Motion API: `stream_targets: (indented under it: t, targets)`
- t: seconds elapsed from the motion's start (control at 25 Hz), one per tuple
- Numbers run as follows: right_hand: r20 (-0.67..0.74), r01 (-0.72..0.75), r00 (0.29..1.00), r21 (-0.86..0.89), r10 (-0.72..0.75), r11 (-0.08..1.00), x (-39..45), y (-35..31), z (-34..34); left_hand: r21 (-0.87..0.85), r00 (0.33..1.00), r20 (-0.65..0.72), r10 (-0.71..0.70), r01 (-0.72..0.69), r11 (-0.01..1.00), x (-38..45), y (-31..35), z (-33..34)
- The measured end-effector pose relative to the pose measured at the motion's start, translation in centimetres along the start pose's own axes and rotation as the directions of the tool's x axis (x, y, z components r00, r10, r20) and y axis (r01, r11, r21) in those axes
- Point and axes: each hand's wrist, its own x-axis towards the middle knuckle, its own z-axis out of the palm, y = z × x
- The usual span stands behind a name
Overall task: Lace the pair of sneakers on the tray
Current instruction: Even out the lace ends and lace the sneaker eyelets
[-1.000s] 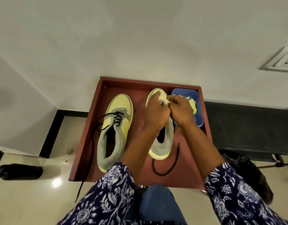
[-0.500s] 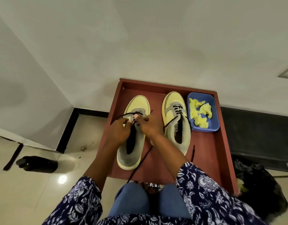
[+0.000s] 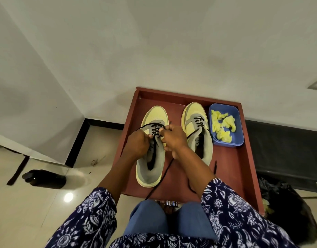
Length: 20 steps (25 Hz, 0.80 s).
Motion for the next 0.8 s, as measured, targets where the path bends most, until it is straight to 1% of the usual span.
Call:
stream_targets:
  t: [0.16,0.24,0.36,0.44,0.56,0.72,0.8]
  targets:
    - [0.053,-0.062,0.997,0.116,0.056,0.991,-0.6,-0.5,-1.0,0.03,0.999,-0.038,0.026,-0.025,0.999,0.0,0.8,-0.2]
    - [0.077,-0.065,0.996,0.17,0.053,0.983,-0.7,-0.8,-1.3,0.018,0.996,-0.071,0.05,-0.049,0.999,0.2,1.0,-0.8]
    - [0.069,0.004,0.997,0.154,-0.015,0.988,-0.6,-1.0,-1.2,0.012,0.991,-0.103,0.082,-0.081,0.997,0.4,2.1,-2.1]
    - [0.062,0.055,0.996,0.125,-0.063,0.991,-0.9,-1.3,-1.0,0.044,0.988,-0.094,0.12,-0.116,0.992,0.3,3.0,-3.0]
    - [0.129,0.08,0.987,0.131,-0.097,0.988,-1.7,-1.7,-1.1,0.089,0.983,-0.073,0.167,-0.16,0.983,0.1,3.8,-4.2]
    - [0.247,0.061,0.963,0.172,-0.103,0.983,-2.7,-2.4,-1.8,0.1,0.978,-0.058,0.201,-0.194,0.976,-0.6,4.0,-5.5]
    - [0.261,0.071,0.958,0.186,-0.119,0.98,-2.7,-2.4,-1.7,0.101,0.978,-0.058,0.201,-0.195,0.976,-1.0,4.0,-5.8]
